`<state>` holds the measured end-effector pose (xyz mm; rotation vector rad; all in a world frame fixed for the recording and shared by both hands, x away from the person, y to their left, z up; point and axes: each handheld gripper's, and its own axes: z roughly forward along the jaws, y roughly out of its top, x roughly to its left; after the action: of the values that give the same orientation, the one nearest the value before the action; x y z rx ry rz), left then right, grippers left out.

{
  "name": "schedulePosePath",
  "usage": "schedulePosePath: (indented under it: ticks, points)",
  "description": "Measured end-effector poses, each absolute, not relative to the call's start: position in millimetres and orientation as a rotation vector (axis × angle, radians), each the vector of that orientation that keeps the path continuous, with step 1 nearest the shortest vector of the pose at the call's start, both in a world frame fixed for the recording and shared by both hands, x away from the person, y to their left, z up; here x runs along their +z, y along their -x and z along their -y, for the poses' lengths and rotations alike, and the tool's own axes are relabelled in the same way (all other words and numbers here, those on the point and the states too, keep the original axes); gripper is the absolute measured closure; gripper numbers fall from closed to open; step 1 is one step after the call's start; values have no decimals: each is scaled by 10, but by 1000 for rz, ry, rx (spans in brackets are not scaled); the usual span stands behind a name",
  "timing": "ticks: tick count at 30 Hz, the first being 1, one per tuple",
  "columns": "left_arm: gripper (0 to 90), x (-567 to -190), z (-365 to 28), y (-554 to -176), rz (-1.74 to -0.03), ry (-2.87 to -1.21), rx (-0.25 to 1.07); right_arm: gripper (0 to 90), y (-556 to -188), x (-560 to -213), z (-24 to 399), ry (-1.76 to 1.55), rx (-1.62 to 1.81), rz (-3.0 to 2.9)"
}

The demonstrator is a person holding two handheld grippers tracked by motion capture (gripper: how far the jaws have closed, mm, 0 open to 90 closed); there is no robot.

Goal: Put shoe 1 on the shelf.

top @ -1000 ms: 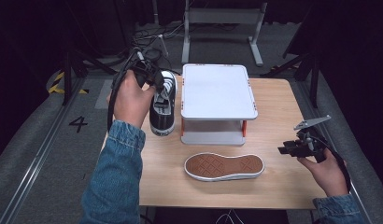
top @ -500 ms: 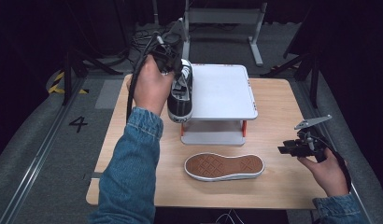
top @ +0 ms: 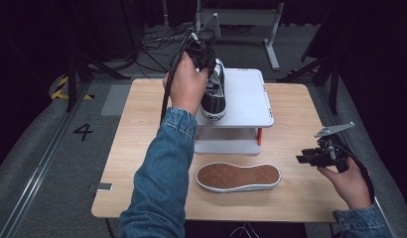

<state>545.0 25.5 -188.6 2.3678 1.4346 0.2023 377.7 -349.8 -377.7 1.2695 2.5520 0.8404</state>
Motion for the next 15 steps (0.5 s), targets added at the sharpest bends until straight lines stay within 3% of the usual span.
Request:
schedulePosePath:
  ticks: [15]
  points:
    - [787, -2071, -7, -5635, -1437, -2394, 207, 612, -3777, -3776, 3530, -1271, 853, -2550]
